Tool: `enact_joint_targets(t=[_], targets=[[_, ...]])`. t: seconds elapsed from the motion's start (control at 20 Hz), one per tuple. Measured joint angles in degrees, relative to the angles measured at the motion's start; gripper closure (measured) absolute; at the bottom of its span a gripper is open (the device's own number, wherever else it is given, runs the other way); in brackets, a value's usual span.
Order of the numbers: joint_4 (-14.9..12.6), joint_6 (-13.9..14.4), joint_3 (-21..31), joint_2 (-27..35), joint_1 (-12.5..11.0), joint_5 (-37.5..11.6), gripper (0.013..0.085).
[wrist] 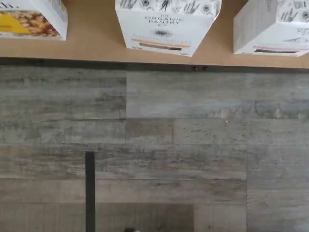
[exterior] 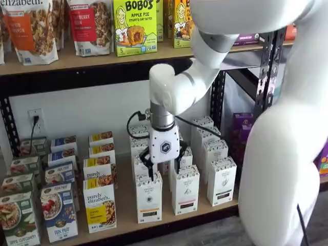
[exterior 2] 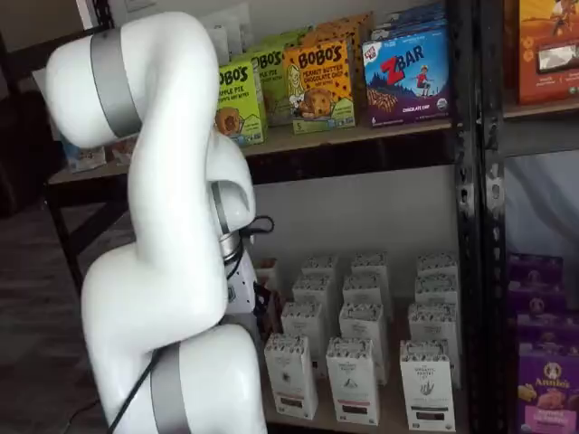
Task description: Pick up the white box with a yellow strip in the middle, on the bottom shelf, the fourth box from the left
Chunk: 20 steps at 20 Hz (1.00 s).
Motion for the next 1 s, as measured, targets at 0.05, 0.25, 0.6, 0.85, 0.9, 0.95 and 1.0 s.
enact_joint_targets(t=[0.05,0.25,0.6,0.85,0.9,0.95,1.0], targets=[[-0.37,0.53,-0.43,1.35,0.22,-0.48,0.013],[2.47,-1.6,-1.52,5.72,0.45,-2.62,0.013],[0.9,-0.6,-3.63,12.89,0.02,-6.78,0.013],[-1.69,0.73,-6.61,18.19,-1.05,-9.27,0.013],[-1.63,0.36,-7.46,19.45,-1.37,-9.83,0.013],[-1.56,0.11,-8.04,20.31,-1.58,-10.17,0.013],[-1.4,-0.26,-8.66,21.19,-1.8,-10.6,0.013]])
